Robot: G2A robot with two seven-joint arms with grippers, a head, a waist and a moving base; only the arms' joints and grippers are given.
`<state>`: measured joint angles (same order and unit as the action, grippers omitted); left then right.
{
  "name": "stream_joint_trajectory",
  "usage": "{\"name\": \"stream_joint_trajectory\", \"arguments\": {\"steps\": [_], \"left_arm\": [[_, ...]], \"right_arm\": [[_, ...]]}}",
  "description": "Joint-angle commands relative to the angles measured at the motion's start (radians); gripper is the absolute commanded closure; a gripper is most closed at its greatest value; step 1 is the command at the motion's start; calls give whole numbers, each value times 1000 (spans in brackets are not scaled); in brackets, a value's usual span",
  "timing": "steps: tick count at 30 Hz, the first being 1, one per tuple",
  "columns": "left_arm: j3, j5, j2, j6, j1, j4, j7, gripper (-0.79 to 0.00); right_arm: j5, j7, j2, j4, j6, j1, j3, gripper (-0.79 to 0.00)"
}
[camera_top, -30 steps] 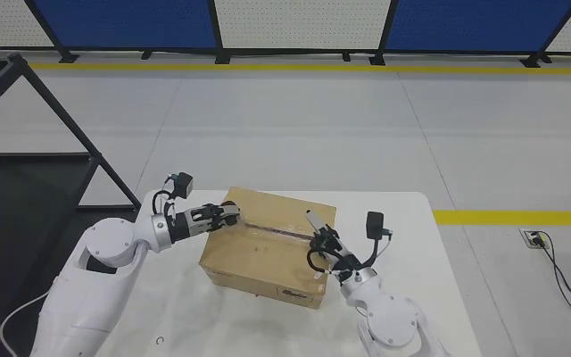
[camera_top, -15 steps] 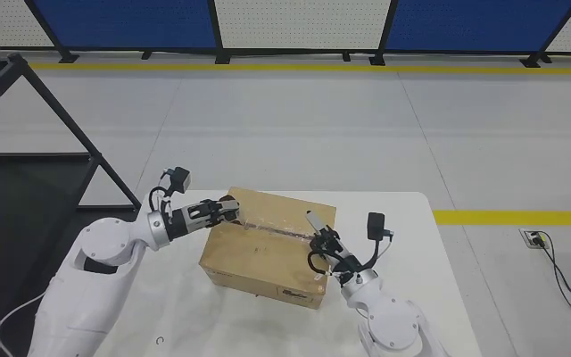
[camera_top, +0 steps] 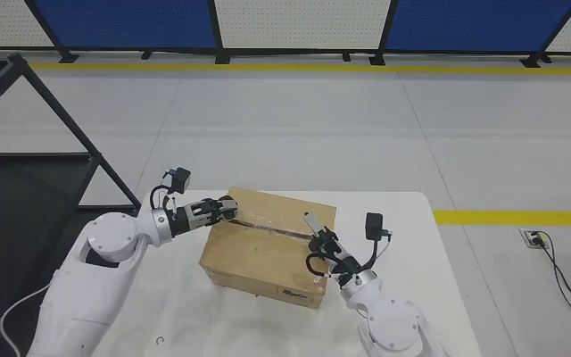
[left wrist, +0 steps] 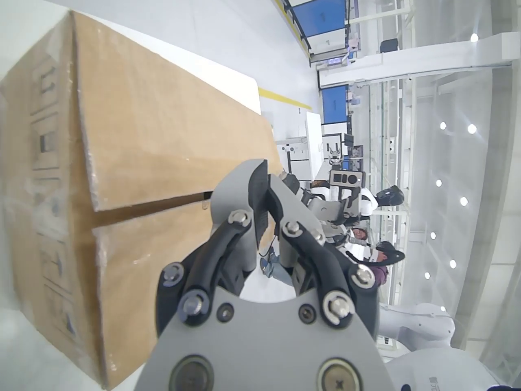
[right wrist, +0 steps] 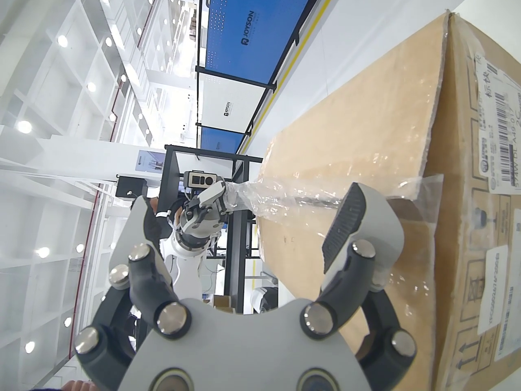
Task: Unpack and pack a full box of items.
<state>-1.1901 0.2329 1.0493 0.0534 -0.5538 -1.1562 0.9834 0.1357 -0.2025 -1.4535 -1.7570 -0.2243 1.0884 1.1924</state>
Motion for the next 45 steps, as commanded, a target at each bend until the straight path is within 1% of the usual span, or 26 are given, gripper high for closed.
{"name": "stream_joint_trajectory", "arguments": {"steps": [1, 3, 7, 13, 15, 23, 36, 37, 38, 41, 45], "left_arm": [[9, -1, 2, -6, 10, 16, 0, 0], [16, -1, 4, -13, 17, 30, 3, 0], [29, -2, 7, -21, 31, 54, 14, 0], [49, -1, 13, -34, 47, 82, 20, 0], [53, -1, 15, -36, 52, 91, 18, 0], [63, 9, 19, -38, 65, 121, 26, 0], [68, 23, 21, -50, 79, 144, 41, 0], [69, 24, 22, -52, 79, 146, 41, -68], [69, 24, 22, -54, 80, 147, 41, -240], [70, 27, 23, -58, 81, 149, 41, -329], [67, 28, 22, -54, 80, 152, 42, -336]], "right_arm": [[0, -1, 0, -1, 1, 1, 1, -785], [0, -1, 0, -1, 2, 1, 2, -785], [-4, -2, 0, -3, 44, 4, -1, -785], [1, 25, -4, -5, 79, -2, -18, -785], [0, 31, -6, 5, 71, -11, -25, -785], [-30, 45, -18, 80, -22, -73, -43, -785], [-31, 54, -25, 118, -31, -90, -50, -785], [-33, 55, -26, 120, -32, -91, -50, -785], [-33, 55, -26, 121, -33, -91, -50, -785], [-33, 54, -27, 124, -35, -92, -51, -785], [-30, 51, -28, 125, -36, -92, -51, -785]]}}
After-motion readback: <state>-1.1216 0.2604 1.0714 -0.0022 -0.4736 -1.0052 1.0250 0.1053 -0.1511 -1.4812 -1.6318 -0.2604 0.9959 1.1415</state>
